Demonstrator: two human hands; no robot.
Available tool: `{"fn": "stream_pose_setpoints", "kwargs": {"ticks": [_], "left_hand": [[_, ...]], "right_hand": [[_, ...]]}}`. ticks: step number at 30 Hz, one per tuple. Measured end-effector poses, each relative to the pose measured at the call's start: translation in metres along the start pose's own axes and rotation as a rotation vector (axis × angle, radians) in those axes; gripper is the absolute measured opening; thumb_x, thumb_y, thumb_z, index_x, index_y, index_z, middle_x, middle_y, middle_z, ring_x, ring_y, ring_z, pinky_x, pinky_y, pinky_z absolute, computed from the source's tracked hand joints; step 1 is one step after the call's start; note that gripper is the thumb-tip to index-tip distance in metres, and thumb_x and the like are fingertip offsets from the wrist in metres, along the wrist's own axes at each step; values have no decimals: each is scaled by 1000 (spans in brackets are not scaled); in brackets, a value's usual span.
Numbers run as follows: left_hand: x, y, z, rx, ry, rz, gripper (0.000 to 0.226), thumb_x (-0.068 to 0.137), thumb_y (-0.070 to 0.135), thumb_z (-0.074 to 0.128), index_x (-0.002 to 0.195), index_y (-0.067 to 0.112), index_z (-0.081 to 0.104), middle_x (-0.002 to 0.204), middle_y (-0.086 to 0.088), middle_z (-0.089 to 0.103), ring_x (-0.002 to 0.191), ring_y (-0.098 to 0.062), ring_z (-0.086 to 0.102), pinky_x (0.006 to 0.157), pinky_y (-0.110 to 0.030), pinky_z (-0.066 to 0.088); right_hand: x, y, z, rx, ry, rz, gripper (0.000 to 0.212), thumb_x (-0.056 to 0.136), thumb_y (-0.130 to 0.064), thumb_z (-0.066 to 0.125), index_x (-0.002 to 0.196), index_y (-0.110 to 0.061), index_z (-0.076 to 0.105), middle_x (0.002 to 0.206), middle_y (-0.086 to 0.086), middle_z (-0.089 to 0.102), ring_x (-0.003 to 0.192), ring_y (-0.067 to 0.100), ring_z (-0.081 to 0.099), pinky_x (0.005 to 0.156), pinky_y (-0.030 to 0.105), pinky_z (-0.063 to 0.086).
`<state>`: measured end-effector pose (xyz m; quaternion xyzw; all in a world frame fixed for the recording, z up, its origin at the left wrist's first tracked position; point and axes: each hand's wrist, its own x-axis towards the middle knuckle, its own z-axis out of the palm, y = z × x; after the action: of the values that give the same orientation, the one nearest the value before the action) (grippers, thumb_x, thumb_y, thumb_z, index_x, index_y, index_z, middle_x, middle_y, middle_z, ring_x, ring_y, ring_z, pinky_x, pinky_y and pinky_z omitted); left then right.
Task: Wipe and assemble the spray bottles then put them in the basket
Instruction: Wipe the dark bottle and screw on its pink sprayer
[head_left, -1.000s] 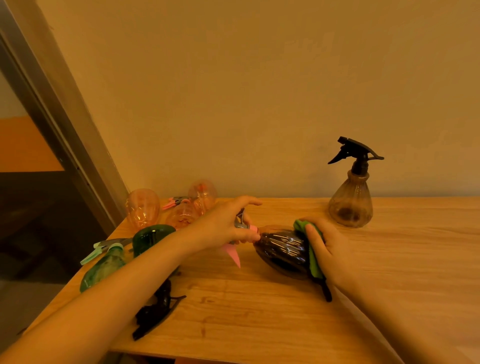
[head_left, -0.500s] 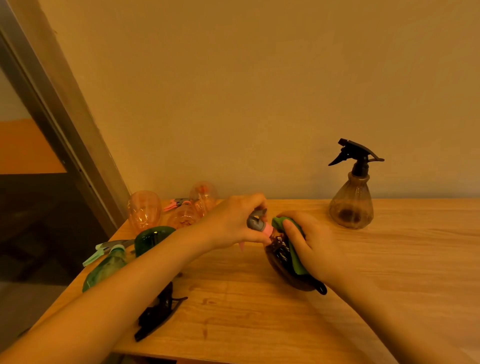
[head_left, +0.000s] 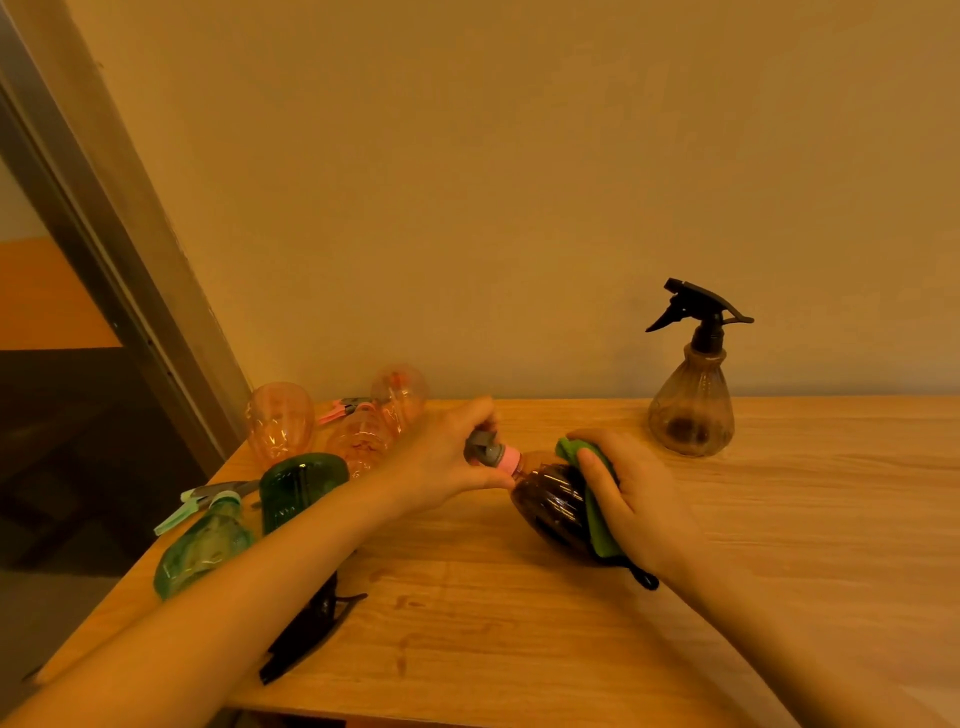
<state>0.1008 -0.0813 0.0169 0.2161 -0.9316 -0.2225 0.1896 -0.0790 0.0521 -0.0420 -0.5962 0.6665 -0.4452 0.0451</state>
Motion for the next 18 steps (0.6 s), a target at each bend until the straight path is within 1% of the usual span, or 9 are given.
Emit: {"fn": "stream_pose_setpoints", "kwargs": {"ticks": [2, 4, 7, 9, 11, 13, 15, 16, 18], "left_hand": [[3, 2, 3, 0, 2, 18, 36, 70, 28, 82, 83, 29, 48, 87, 9, 58, 80, -8, 55, 66, -27, 47], [6, 3, 4, 18, 9, 45, 39, 69, 25, 83, 81, 31, 46, 87, 8, 59, 81, -8, 56, 69, -28, 47], [6, 1, 3, 13, 4, 53, 40, 68, 23, 83, 92, 27, 52, 88, 17, 55, 83, 4, 54, 70, -14, 45], [4, -1, 3, 8, -5, 39, 47, 69, 23, 83, 106, 26, 55, 92, 20, 54, 87, 6, 55, 76, -11, 46], [2, -4, 3, 45, 7, 43, 50, 69, 25, 83, 113, 23, 59, 96, 17, 57, 92, 1, 56, 84, -20, 49], [2, -7, 3, 111, 6, 41, 48, 71, 29, 81, 115, 23, 62, 104, 13, 61, 100, -5, 56, 90, -29, 47], [4, -9, 2, 190, -24, 3, 48, 74, 36, 77, 119, 25, 62, 114, 9, 62, 108, -9, 53, 94, -32, 43], [4, -10, 1, 233, -42, -8, 48, 75, 39, 76, 119, 26, 62, 115, 8, 63, 109, -10, 52, 93, -32, 40], [5, -12, -2, 332, -75, 29, 43, 75, 46, 74, 113, 28, 66, 108, 9, 66, 103, -10, 53, 84, -28, 34]], "right_hand": [[8, -6, -1, -63, -16, -42, 38, 97, -45, 34, 122, -24, 56, 111, -9, 58, 100, 7, 52, 86, 26, 43], [12, -11, 1, -93, -33, -55, 40, 97, -44, 35, 124, -24, 55, 112, -9, 56, 101, 7, 51, 86, 26, 43], [11, -9, 4, -111, -37, -58, 36, 97, -42, 37, 125, -25, 53, 111, -12, 54, 99, 5, 50, 82, 23, 42], [7, -3, 6, -106, -19, -56, 34, 98, -41, 38, 124, -25, 54, 110, -13, 54, 98, 4, 50, 80, 21, 40], [3, 2, 6, -94, -1, -36, 38, 96, -45, 36, 124, -25, 54, 111, -12, 54, 100, 5, 50, 83, 20, 40], [-1, 5, 7, -90, 17, -31, 42, 94, -47, 34, 125, -26, 54, 112, -12, 53, 102, 5, 49, 85, 20, 39], [-4, 5, 10, -114, 31, -37, 42, 96, -48, 33, 126, -26, 53, 113, -12, 52, 103, 5, 47, 86, 21, 40], [-5, 5, 11, -128, 37, -42, 42, 97, -49, 34, 126, -26, 53, 114, -12, 52, 103, 5, 46, 86, 21, 39], [-8, 4, 13, -139, 54, -70, 44, 94, -50, 34, 126, -25, 54, 113, -13, 50, 102, 4, 45, 85, 17, 37]]}}
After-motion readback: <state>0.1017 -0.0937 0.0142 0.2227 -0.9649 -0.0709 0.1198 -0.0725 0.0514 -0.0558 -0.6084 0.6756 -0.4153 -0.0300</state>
